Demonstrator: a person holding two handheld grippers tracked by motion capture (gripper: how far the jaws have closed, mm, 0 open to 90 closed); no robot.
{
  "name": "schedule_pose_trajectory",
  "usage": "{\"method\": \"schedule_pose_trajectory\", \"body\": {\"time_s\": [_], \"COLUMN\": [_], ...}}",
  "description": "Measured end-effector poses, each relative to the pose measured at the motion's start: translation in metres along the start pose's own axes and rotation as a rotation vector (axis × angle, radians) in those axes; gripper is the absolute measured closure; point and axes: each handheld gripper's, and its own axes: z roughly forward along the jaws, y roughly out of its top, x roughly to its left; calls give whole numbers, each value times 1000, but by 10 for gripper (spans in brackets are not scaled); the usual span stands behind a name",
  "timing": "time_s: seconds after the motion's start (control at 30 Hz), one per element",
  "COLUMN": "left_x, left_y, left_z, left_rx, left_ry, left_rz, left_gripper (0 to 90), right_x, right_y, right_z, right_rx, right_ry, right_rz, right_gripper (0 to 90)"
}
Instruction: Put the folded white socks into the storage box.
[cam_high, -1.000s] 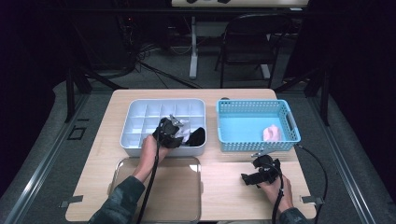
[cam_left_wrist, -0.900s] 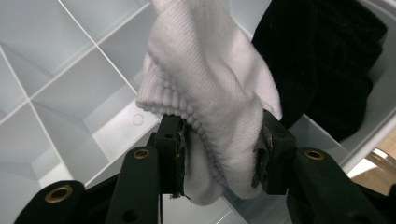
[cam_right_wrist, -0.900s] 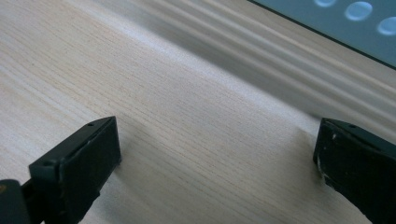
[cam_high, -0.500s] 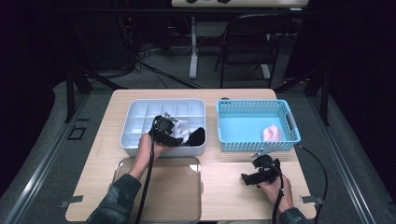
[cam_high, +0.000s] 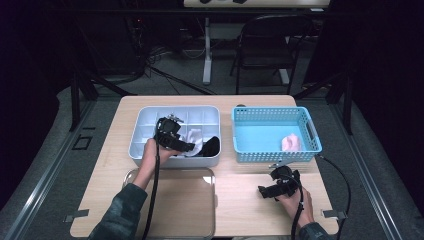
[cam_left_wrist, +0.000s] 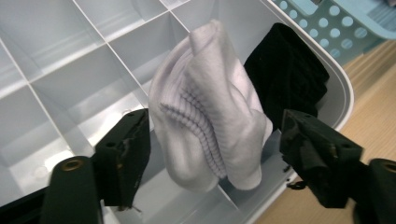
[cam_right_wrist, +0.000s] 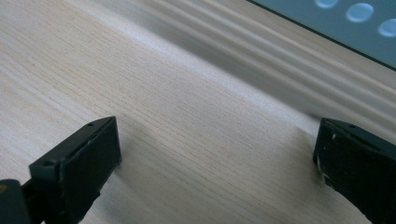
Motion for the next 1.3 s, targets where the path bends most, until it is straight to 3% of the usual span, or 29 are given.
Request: {"method": "schedule_pose_trajectory", "body": {"time_s": [0.13,0.23,0.37,0.57,0.67,1.1,1.3], "left_x": [8,10,4,-7,-13,-23,-21], "left_y": [5,6,7,5,1,-4,-5], "left_z": [5,11,16,17,20,29,37], "left_rx": [31,53,75,82,86,136,165], "left_ry": [-37,-59,-41,28,54,79,38], "left_rz": [-30,-27,16,85,107,151,141], "left_gripper": [222,313,492,614,633,659,670], "right_x": [0,0,0,0,0,2,2], "right_y": [0,0,0,0,0,1,1], "right_z": [0,0,0,0,0,1,0], "right_rx": [-2,-2,-3,-3,-3,-3,-1], "right_ry": [1,2,2,3,2,-4,0], "right_rz": [-2,-3,-4,-5,-5,-3,-8], "right_gripper": [1,1,1,3,4,6,9]}}
